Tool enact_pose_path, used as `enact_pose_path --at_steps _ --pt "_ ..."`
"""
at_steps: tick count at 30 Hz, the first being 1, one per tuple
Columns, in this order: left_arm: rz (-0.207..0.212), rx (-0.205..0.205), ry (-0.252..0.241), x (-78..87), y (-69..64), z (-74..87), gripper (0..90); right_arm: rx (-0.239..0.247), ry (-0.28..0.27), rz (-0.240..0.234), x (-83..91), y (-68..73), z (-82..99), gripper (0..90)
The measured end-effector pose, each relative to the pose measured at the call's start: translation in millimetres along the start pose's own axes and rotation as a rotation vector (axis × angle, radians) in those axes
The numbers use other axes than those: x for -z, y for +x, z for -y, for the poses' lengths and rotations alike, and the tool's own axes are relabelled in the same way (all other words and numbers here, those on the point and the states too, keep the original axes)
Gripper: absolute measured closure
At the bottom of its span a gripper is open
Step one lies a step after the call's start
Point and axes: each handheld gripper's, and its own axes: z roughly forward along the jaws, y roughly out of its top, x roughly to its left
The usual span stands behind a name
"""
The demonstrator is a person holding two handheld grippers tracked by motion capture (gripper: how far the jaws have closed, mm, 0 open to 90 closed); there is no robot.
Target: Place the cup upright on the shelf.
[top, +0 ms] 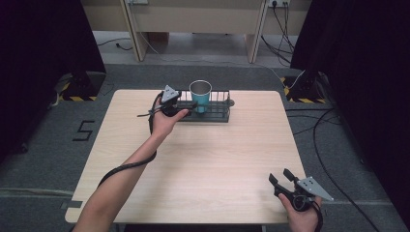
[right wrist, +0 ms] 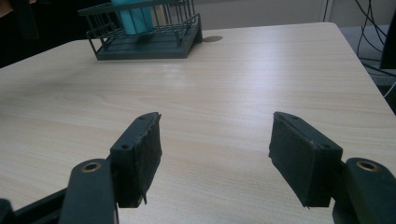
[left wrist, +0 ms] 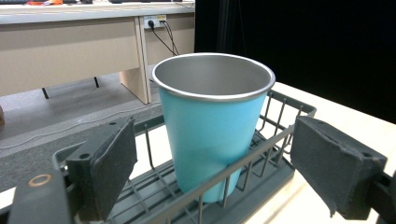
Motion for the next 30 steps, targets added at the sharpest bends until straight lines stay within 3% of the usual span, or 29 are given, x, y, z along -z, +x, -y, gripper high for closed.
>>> enact_pose_path --at_steps 30 --pt "-0.012 0.012 -0.011 65.7 19.6 21.5 14.3 -0.001 -0.001 0.006 -0.1 0.1 0.0 34.4"
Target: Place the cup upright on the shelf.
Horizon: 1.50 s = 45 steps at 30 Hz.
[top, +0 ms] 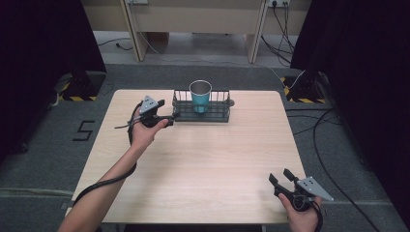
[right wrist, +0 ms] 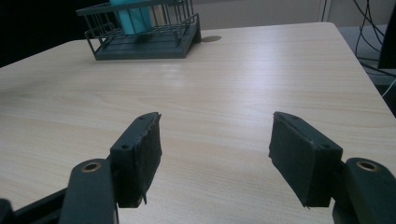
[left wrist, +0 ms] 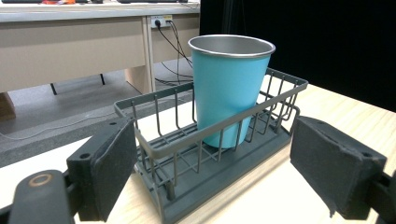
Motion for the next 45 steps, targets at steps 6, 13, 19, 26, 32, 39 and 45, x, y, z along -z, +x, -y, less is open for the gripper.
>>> enact_pose_path --at_steps 6,13,19,26,32,39,45 --pt "-0.006 -0.006 -0.01 11.5 0.1 3.2 14.3 -0.001 0.001 0.0 0.0 0.0 0.0 34.4" --pt "-0.006 -0.012 -0.009 27.4 -0.2 9.7 14.3 -0.008 0.003 -0.002 0.1 0.3 0.0 34.4" --pt "-0.015 -0.016 -0.003 49.6 1.7 20.8 14.4 0.0 0.0 0.001 0.1 0.0 0.0 34.4" --pt "-0.035 -0.013 0.006 79.7 5.4 39.7 14.4 -0.001 0.006 0.001 -0.1 1.1 0.0 34.5" --pt "-0.061 -0.016 0.022 105.5 9.9 55.2 14.5 0.004 0.008 0.002 -0.4 1.4 -0.1 34.3" --pt "-0.077 -0.002 0.032 130.6 6.1 78.6 14.5 0.0 0.012 0.008 -0.7 1.6 -0.2 33.4" --pt "-0.078 0.063 0.008 139.6 1.3 87.8 14.5 0.003 0.012 0.002 -0.6 0.6 -0.3 31.6"
